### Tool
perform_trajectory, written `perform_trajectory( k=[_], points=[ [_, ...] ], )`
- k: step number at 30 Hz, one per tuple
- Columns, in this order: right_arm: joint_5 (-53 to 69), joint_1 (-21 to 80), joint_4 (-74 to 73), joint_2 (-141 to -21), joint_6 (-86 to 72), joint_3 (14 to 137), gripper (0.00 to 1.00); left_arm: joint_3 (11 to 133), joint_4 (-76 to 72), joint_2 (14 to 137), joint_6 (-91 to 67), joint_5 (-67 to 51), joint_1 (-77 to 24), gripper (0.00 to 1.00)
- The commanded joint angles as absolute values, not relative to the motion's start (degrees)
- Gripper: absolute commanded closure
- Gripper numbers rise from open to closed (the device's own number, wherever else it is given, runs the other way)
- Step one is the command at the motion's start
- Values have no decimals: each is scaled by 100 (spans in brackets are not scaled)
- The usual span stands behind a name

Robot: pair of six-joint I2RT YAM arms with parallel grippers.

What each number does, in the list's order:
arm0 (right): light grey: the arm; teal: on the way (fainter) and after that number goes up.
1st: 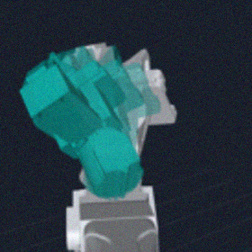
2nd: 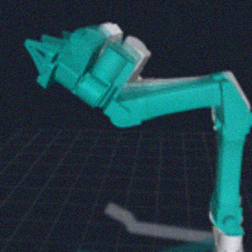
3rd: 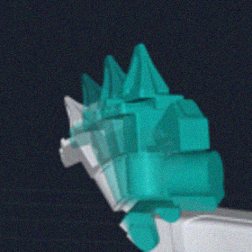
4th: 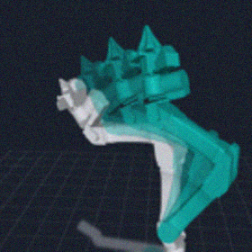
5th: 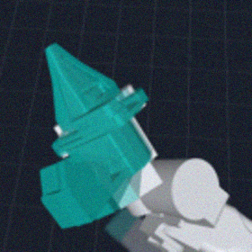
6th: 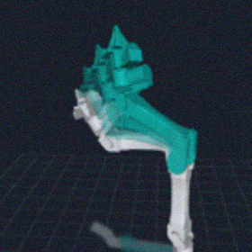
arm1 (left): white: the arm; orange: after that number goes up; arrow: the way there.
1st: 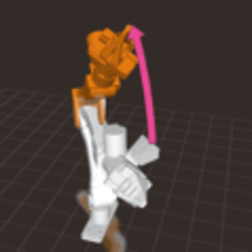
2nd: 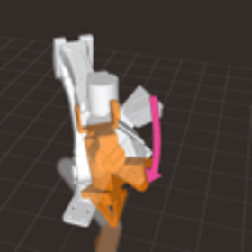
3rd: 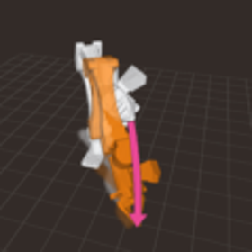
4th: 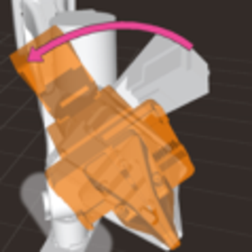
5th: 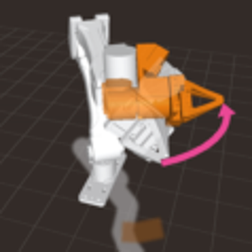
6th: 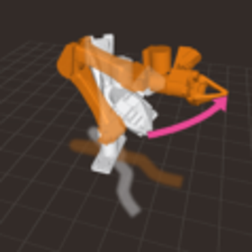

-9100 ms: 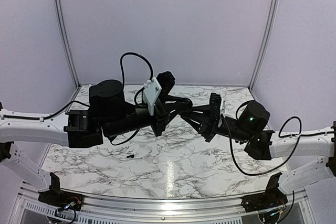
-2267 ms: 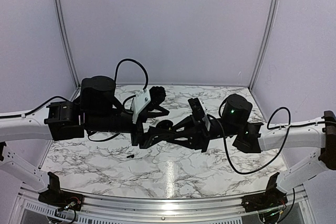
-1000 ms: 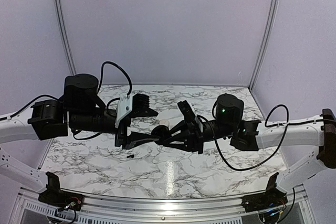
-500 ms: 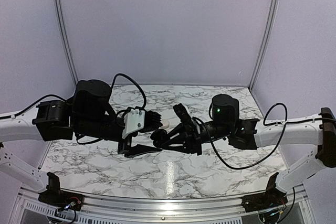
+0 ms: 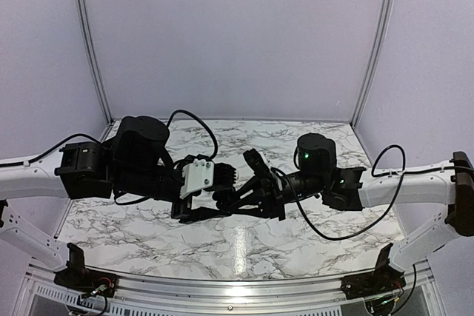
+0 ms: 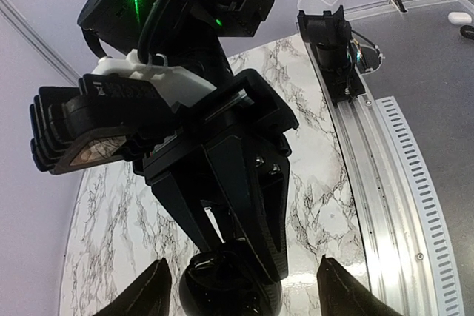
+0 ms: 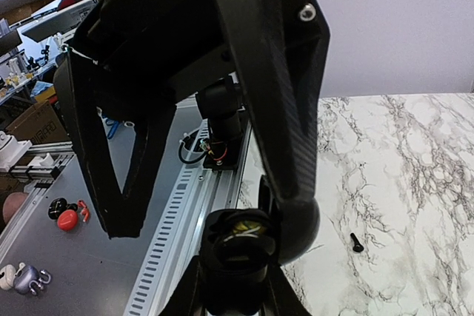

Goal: Insert the wireless bluetooth earbuds into the charging case
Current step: Adjust the right earbud in the right side groove of the charging case.

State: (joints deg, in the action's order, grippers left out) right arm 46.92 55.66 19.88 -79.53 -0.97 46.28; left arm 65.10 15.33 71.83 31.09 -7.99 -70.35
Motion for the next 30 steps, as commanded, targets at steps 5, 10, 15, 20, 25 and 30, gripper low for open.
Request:
perform_trajectory(
  k=[5, 10, 15, 20, 25, 30],
  points=[
    [4728, 5626, 2039, -7945, -36, 4909, 100, 6654, 1607, 7320, 3118, -809, -7066, 33],
    [4729, 5625, 2118, -7934, -82, 4873, 100, 6608, 1617, 7263, 3120, -817, -7066, 36],
    [4746, 5610, 2276, -7910, -201, 4821, 100, 6546, 1652, 7204, 3144, -722, -7092, 39],
    [4795, 5553, 2369, -7921, -322, 4812, 100, 6496, 1659, 7171, 3203, -641, -7118, 42],
    [4829, 5502, 2502, -7938, -430, 4756, 100, 6471, 1661, 7143, 3231, -562, -7136, 43],
    [4860, 5490, 2502, -7955, -457, 4774, 100, 6429, 1671, 7086, 3268, -463, -7167, 44]
  ],
)
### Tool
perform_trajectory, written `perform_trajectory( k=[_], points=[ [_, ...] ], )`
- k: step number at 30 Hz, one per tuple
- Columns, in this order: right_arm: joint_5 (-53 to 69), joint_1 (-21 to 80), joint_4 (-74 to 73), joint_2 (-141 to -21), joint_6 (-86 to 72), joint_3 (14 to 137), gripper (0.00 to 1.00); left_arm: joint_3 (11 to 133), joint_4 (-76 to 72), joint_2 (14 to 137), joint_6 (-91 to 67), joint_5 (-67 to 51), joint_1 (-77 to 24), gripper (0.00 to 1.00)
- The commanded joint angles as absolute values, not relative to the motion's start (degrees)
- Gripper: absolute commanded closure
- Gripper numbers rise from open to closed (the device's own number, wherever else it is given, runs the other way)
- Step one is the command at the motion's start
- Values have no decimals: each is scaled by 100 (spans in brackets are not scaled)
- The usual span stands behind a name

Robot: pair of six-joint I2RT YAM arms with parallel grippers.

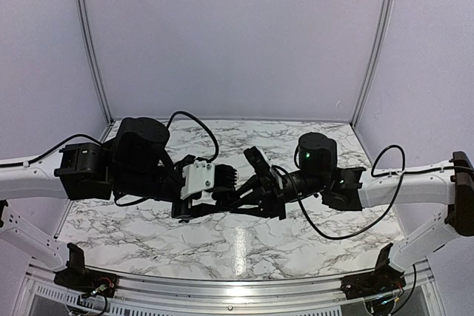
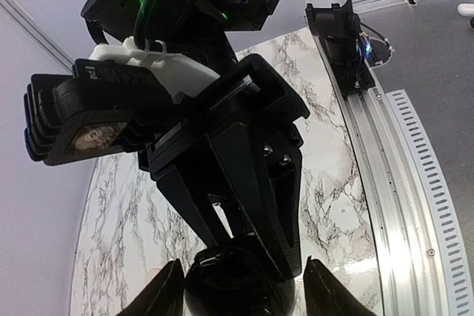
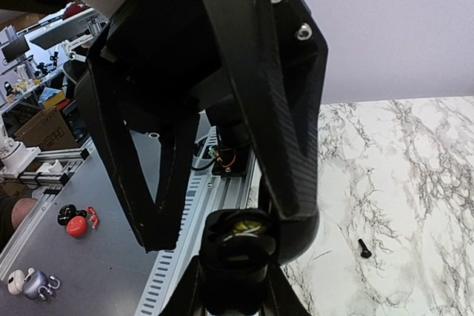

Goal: Insert the wireless bluetooth earbuds into the charging case
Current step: Adjust the right earbud in the right side groove of the charging case.

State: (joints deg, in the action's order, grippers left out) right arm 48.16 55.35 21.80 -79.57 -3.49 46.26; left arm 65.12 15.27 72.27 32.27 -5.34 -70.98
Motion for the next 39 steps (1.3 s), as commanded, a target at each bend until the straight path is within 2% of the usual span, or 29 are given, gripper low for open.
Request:
perform_trajectory(
  k=[1, 6, 11, 25, 39],
  points=[
    [4852, 5493, 2503, -7946, -464, 4766, 100, 6419, 1670, 7070, 3275, -438, -7178, 44],
    [4878, 5493, 2524, -7989, -483, 4750, 100, 6422, 1679, 7031, 3341, -234, -7265, 44],
    [4870, 5493, 2456, -8022, -445, 4761, 100, 6553, 1689, 7030, 3377, -38, -7331, 37],
    [4816, 5519, 2245, -8103, -371, 4836, 100, 6908, 2019, 7400, 3604, 354, -7576, 34],
    [4774, 5477, 2486, -8012, -554, 4768, 100, 6858, 2112, 7328, 3499, 278, -7593, 45]
  ],
)
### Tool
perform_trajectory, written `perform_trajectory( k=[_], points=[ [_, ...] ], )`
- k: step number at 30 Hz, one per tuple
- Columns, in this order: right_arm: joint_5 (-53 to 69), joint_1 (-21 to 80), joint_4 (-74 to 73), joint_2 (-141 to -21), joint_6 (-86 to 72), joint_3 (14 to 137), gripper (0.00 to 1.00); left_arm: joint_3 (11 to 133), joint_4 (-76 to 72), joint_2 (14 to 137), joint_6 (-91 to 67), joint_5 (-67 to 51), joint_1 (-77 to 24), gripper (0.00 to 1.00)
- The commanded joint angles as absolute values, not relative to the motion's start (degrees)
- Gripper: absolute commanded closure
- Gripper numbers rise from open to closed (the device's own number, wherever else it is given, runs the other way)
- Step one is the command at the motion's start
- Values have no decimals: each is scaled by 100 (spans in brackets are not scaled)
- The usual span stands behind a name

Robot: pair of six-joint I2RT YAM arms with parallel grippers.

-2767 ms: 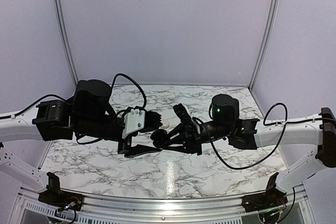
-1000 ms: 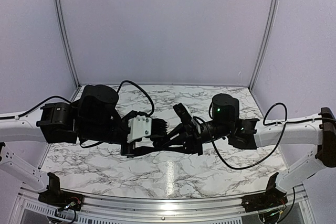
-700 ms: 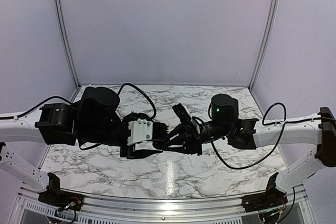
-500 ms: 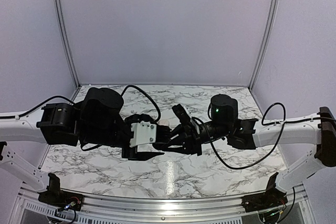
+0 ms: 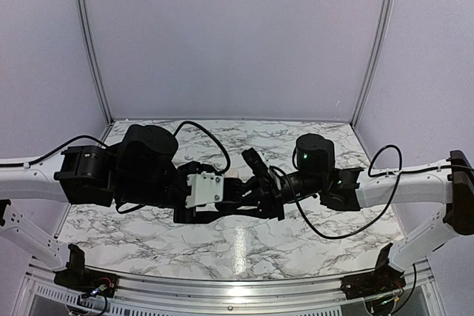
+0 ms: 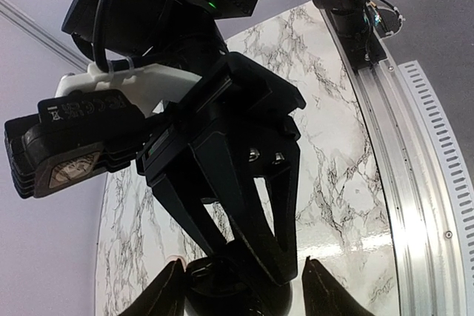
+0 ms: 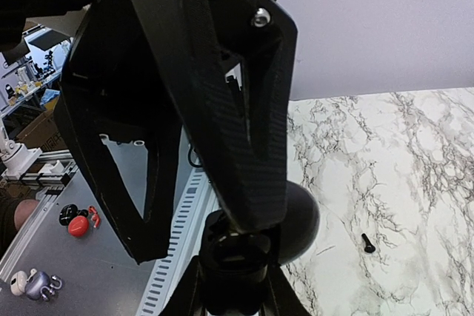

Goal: Insert the wireless bluetooth earbuds into the charging case
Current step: Adjust the right earbud in the right side groove of the charging case.

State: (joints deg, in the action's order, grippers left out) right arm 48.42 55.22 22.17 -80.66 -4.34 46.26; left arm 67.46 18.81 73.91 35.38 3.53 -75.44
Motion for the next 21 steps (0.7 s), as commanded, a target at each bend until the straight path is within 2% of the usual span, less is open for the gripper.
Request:
perform_trajectory(
  k=[1, 11, 21],
  points=[
    [4806, 5445, 2588, -8003, -625, 4741, 100, 6847, 2114, 7324, 3498, 281, -7598, 45],
    [5013, 5192, 3185, -7950, -1173, 4558, 100, 6829, 2117, 7325, 3554, 392, -7646, 46],
    [5088, 5256, 3103, -8022, -1048, 4586, 100, 6840, 2017, 7355, 3428, 852, -7654, 38]
  ],
)
